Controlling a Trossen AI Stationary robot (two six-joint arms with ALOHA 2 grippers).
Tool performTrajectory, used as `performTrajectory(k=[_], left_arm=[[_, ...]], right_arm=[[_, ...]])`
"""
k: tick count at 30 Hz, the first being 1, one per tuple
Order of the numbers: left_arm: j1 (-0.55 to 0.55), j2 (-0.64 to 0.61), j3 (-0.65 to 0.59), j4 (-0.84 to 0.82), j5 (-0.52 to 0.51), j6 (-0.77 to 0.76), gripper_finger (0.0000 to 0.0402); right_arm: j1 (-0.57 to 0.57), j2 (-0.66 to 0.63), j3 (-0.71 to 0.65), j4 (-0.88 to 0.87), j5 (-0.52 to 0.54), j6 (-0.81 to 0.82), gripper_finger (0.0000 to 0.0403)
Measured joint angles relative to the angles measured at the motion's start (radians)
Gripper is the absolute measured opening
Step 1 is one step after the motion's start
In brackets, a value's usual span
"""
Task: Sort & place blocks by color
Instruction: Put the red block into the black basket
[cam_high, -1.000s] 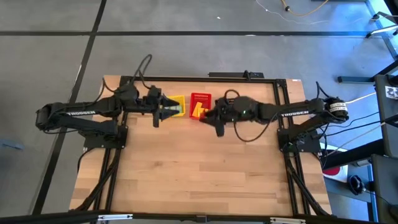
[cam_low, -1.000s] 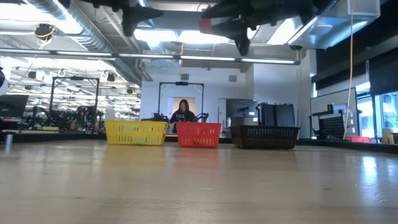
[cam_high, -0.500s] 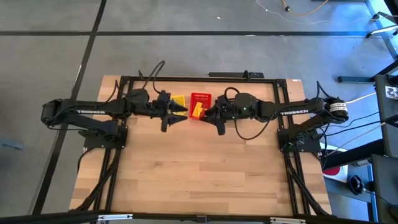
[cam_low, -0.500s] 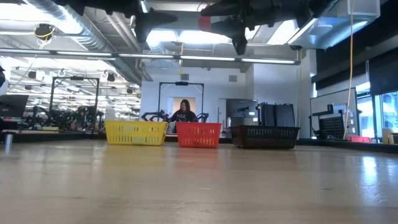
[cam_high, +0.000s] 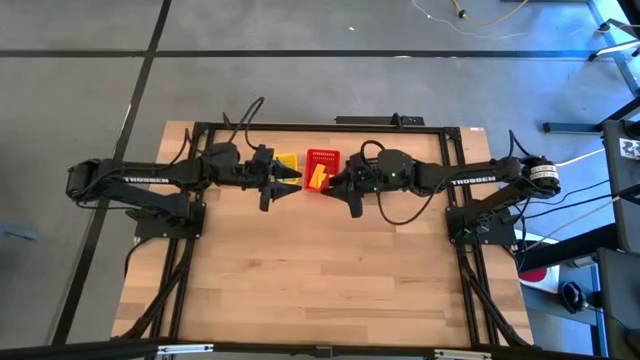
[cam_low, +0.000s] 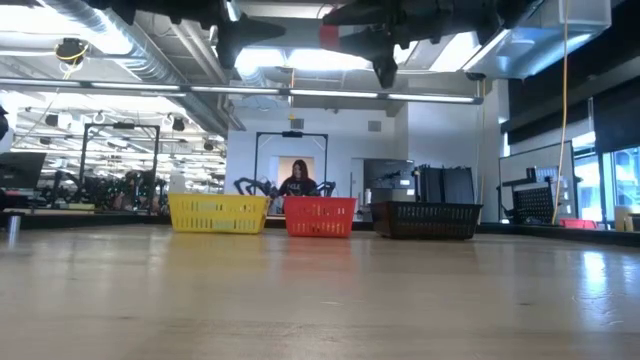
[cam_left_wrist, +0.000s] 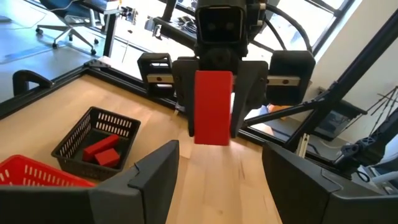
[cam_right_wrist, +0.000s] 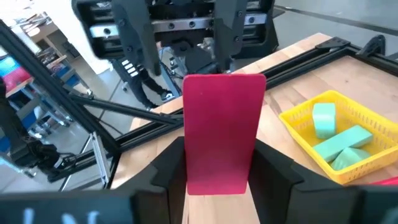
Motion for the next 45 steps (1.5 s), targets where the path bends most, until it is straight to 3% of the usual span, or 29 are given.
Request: performTrajectory(k=[26, 29, 33, 37, 41, 45], left_arm=[[0.000, 0.000, -0.001, 0.000, -0.006, 0.001, 0.0222], [0.000, 0.000, -0.001, 0.000, -0.006, 0.001, 0.0222], [0.000, 0.000, -0.001, 0.000, -0.006, 0.001, 0.0222], [0.000, 0.000, -0.001, 0.000, -0.007, 0.001, 0.0222], [0.000, 0.000, -0.001, 0.000, -0.008, 0.001, 0.0222], [0.000, 0.000, -0.001, 0.000, -0.008, 0.001, 0.0222]], right_arm=[[-0.020, -0.002, 0.003, -0.072, -0.036, -0.041, 0.0132], [-0.068, -0.003, 0.064, -0.262, 0.020, -0.049, 0.0132], [-0.158, 0.006, 0.189, -0.667, 0.179, -0.094, 0.0132], [-0.297, 0.062, 0.236, -0.985, 0.187, -0.065, 0.0132], [-0.395, 0.158, 0.216, -1.105, 0.132, -0.053, 0.0132], [-0.431, 0.272, 0.209, -1.095, 0.068, -0.060, 0.0132]])
